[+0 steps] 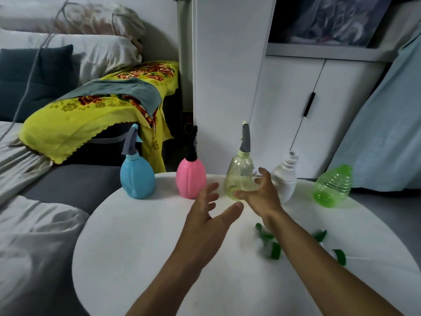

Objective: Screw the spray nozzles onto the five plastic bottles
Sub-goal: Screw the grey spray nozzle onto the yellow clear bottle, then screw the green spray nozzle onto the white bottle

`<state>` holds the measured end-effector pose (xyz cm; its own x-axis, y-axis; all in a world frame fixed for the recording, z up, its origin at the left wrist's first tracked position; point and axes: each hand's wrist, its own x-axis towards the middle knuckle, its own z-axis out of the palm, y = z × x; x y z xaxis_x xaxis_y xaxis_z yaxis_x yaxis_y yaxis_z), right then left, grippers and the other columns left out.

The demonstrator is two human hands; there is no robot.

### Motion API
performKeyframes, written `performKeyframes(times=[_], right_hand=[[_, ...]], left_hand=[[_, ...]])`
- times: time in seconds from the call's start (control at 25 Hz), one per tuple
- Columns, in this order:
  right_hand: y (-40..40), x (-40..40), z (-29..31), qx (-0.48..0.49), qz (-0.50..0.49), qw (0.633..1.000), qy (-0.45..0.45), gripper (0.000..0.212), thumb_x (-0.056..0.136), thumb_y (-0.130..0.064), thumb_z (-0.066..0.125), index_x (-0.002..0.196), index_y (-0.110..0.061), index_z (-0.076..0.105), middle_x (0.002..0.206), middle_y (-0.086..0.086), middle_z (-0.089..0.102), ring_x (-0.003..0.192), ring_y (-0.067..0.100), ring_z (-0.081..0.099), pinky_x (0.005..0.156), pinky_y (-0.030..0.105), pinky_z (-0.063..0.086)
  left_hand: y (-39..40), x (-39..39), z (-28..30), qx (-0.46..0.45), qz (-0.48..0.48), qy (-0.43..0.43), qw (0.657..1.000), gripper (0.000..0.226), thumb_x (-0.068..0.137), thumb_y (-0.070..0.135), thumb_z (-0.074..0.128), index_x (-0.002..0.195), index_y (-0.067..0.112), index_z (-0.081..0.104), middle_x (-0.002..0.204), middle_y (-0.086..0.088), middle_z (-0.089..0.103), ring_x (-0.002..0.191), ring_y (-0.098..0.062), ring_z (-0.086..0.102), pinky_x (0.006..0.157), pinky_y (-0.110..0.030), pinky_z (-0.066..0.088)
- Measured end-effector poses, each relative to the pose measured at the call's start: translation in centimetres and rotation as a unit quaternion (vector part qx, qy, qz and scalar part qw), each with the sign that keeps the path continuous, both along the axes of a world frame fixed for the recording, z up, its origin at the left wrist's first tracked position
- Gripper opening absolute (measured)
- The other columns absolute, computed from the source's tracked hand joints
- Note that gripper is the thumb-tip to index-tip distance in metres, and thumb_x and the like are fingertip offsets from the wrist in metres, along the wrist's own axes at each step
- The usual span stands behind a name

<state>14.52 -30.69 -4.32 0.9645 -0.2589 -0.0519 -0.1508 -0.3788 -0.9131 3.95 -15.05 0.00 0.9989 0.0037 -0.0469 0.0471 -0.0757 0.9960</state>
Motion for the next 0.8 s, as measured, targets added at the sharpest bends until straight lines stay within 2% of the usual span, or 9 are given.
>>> performKeyframes(times=[0.08, 0.16, 0.24, 0.32, 0.44, 0.52, 0.6, 0.68, 0.8], right_hand=[[-2.2, -1.4, 1.1, 0.047, -0.015, 0.998, 0.049, 0.074, 0.066, -0.016, 0.086, 0.126, -0.029, 0.045, 0.103, 0.004, 0.068, 0.082, 0.023, 0.067, 0.07, 0.038, 0.059], [-4.8, -1.8, 2.1, 0.094, -0.093, 0.991, 0.023, 0.059, 0.067, -0.015, 0.084, 0.115, -0.022, 0.051, 0.09, 0.006, 0.069, 0.069, 0.023, 0.068, 0.056, 0.033, 0.056], [-6.6, -1.5, 2.5, 0.089, -0.188, 0.977, -0.047, 0.056, 0.068, -0.016, 0.081, 0.114, -0.021, 0.049, 0.097, 0.008, 0.067, 0.082, 0.029, 0.068, 0.07, 0.041, 0.057], [-7.5, -1.1, 2.1, 0.065, -0.214, 0.97, -0.091, 0.068, 0.07, -0.019, 0.082, 0.126, -0.021, 0.044, 0.117, 0.008, 0.059, 0.104, 0.031, 0.062, 0.086, 0.043, 0.051], [-8.1, 0.4, 0.8, 0.001, -0.141, 0.987, -0.078, 0.097, 0.072, -0.03, 0.084, 0.15, -0.023, 0.027, 0.153, 0.007, 0.037, 0.131, 0.03, 0.047, 0.102, 0.044, 0.043], [-8.9, 1.6, 0.5, 0.002, -0.096, 0.993, -0.063, 0.096, 0.077, -0.038, 0.079, 0.153, -0.03, 0.021, 0.16, 0.002, 0.03, 0.136, 0.028, 0.042, 0.107, 0.048, 0.04], [-9.8, 2.5, 0.2, 0.018, -0.066, 0.995, -0.075, 0.073, 0.084, -0.034, 0.073, 0.147, -0.028, 0.037, 0.151, 0.004, 0.045, 0.124, 0.027, 0.052, 0.098, 0.039, 0.043], [-10.4, 2.8, 0.0, -0.019, -0.062, 0.994, -0.092, 0.044, 0.088, -0.027, 0.069, 0.129, -0.018, 0.057, 0.125, 0.008, 0.065, 0.104, 0.027, 0.06, 0.081, 0.032, 0.042], [-10.6, 2.1, 1.0, -0.074, -0.116, 0.981, -0.135, 0.031, 0.087, -0.026, 0.069, 0.113, -0.01, 0.064, 0.107, 0.011, 0.07, 0.098, 0.032, 0.065, 0.077, 0.034, 0.046]], left_hand=[[-0.4, 0.0, 0.1, 0.0, 0.006, -0.014, 1.0, 0.057, 0.083, 0.044, 0.072, 0.132, 0.045, 0.044, 0.124, 0.021, 0.051, 0.107, 0.008, 0.047, 0.073, -0.016, 0.041], [-0.9, -0.3, 0.1, 0.005, 0.009, -0.024, 1.0, 0.055, 0.083, 0.041, 0.072, 0.131, 0.045, 0.045, 0.123, 0.022, 0.051, 0.108, 0.008, 0.047, 0.073, -0.016, 0.041], [-1.0, -0.6, -0.1, 0.016, 0.011, -0.029, 0.999, 0.054, 0.084, 0.039, 0.073, 0.13, 0.045, 0.046, 0.124, 0.021, 0.052, 0.11, 0.006, 0.048, 0.074, -0.016, 0.042], [-1.1, -0.9, -0.3, 0.035, 0.014, -0.027, 0.999, 0.052, 0.084, 0.037, 0.073, 0.128, 0.044, 0.046, 0.127, 0.018, 0.052, 0.112, -0.001, 0.051, 0.076, -0.018, 0.042], [-1.0, -0.8, -0.9, 0.063, 0.02, -0.024, 0.998, 0.051, 0.085, 0.034, 0.072, 0.126, 0.044, 0.044, 0.128, 0.015, 0.052, 0.115, -0.007, 0.049, 0.079, -0.022, 0.041], [-0.8, -0.7, -1.3, 0.074, 0.021, -0.024, 0.997, 0.053, 0.085, 0.033, 0.072, 0.129, 0.043, 0.044, 0.127, 0.015, 0.053, 0.116, -0.007, 0.05, 0.08, -0.023, 0.04], [-0.8, -0.5, -1.7, 0.081, 0.022, -0.029, 0.996, 0.053, 0.085, 0.033, 0.072, 0.129, 0.044, 0.044, 0.125, 0.019, 0.054, 0.114, -0.002, 0.051, 0.082, -0.024, 0.04], [-0.9, -0.3, -2.0, 0.086, 0.021, -0.037, 0.995, 0.051, 0.084, 0.033, 0.073, 0.123, 0.05, 0.044, 0.122, 0.024, 0.053, 0.112, 0.007, 0.048, 0.085, -0.025, 0.039], [-1.3, -0.2, -1.9, 0.104, 0.01, -0.049, 0.993, 0.05, 0.084, 0.034, 0.073, 0.12, 0.051, 0.043, 0.121, 0.024, 0.053, 0.116, 0.002, 0.05, 0.086, -0.024, 0.039]])
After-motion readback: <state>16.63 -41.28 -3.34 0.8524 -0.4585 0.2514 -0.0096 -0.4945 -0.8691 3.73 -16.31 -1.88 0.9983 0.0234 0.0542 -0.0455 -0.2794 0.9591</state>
